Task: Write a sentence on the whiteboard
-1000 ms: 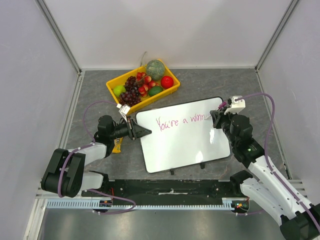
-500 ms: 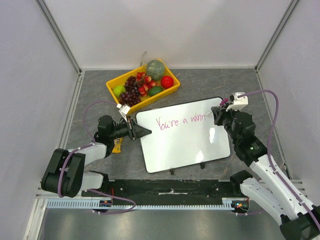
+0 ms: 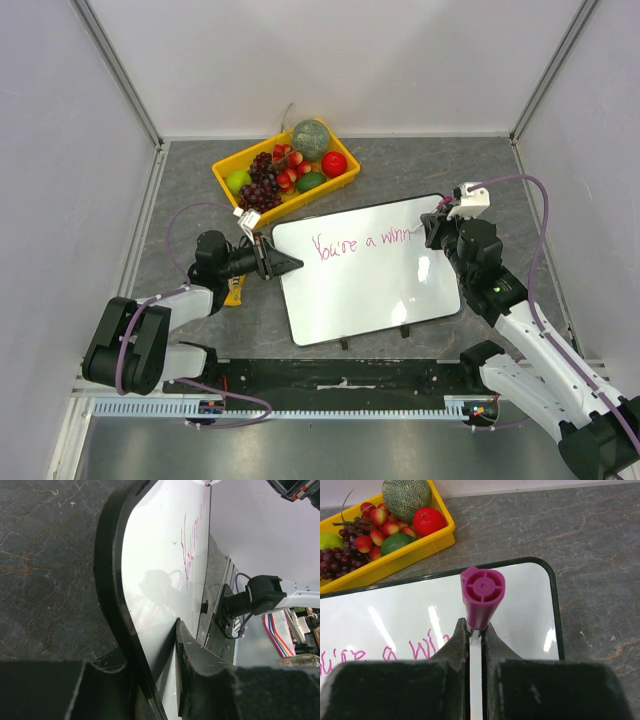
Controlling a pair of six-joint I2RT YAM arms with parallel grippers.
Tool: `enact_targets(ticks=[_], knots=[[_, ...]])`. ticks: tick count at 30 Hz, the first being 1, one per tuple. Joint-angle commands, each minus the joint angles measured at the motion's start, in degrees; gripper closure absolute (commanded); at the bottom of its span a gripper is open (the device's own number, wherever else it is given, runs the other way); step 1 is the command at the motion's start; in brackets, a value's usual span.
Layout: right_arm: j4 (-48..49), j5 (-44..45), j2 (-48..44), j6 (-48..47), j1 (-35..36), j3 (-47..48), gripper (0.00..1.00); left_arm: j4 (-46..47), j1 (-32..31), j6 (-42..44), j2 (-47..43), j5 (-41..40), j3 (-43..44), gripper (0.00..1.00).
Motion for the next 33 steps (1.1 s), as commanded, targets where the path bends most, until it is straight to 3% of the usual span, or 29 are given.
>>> enact_targets(ticks=[1,13,33], knots=[[2.59,2.7,0.01,0.12,-0.28,-0.48,1.0,-3.49,-1.6,10.83,1.13,-2.3,-0.68,0.98],[1.71,6.74,0.54,-0.67,-0.28,-0.22,1.0,-3.49,-1.6,10.83,1.31,-2.21,-0.6,0.98],[4.7,3.67,2.82,1.61,-0.37,1.98,1.0,-3.49,-1.6,10.83,1.04,-2.3,-0.6,0.98]])
